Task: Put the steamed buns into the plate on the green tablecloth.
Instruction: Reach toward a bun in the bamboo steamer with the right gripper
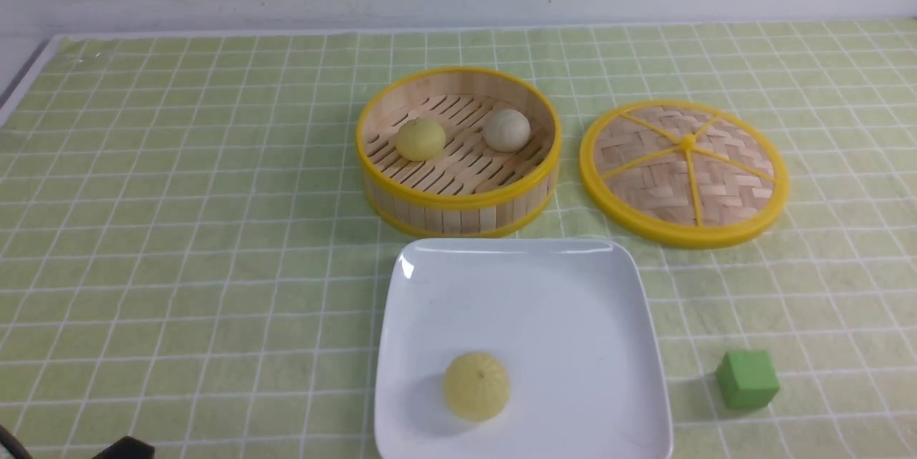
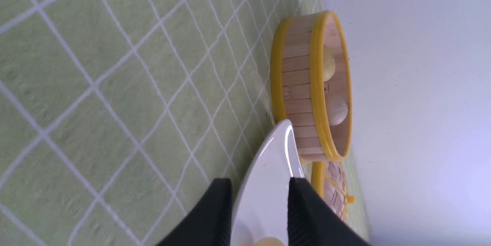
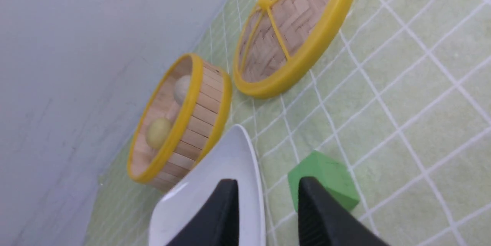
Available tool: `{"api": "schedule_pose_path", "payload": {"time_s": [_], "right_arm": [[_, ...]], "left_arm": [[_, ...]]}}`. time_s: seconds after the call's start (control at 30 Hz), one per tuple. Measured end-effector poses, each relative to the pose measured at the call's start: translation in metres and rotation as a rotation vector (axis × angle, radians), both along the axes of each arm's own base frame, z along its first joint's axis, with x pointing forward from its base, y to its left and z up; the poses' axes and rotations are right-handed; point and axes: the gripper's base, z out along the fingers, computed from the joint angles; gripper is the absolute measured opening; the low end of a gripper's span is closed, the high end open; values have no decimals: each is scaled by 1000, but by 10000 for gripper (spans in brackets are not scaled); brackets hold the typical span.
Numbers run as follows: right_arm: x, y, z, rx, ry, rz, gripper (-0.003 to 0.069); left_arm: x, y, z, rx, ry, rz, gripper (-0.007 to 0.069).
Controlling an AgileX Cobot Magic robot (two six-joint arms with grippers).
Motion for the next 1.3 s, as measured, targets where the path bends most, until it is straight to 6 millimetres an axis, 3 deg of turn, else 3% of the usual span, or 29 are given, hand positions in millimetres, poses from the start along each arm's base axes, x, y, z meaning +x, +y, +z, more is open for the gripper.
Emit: {"api": "schedule_pose_path", "payload": {"time_s": [0.17,0.3,0.4,0.47,0.6,0.67,0.7,0.8,0.93,1.13,1.3], "right_arm": [[0,-1,9,8,-41,-14,234],[-8,-3,68,-193,-190,-4,125],[-2,-3,100,-434,-85,45,10],[10,-7,106,-555,117,90,-11],[34,-12,85,-613,645,218,-12],[40,-9,81,-598,705,266,-12],[52,-3,76,-569,730,354,-12],[71,13,77,-523,640,527,-8],[117,33,84,-496,474,779,-1],[171,45,82,-461,470,899,6],[229,79,86,-551,446,1015,15]], "left_arm": [[1,2,11,130,-95,-5,211],[-10,2,72,491,-256,-82,76],[-6,0,105,632,-149,-173,9],[7,-2,111,681,69,-293,2],[35,-4,108,744,501,-540,2],[46,-4,107,769,568,-593,2],[61,-4,104,795,628,-653,2],[81,-5,99,811,665,-702,2],[105,-8,87,801,691,-735,2],[112,-8,85,802,671,-721,10],[115,-9,86,808,638,-705,20]]}}
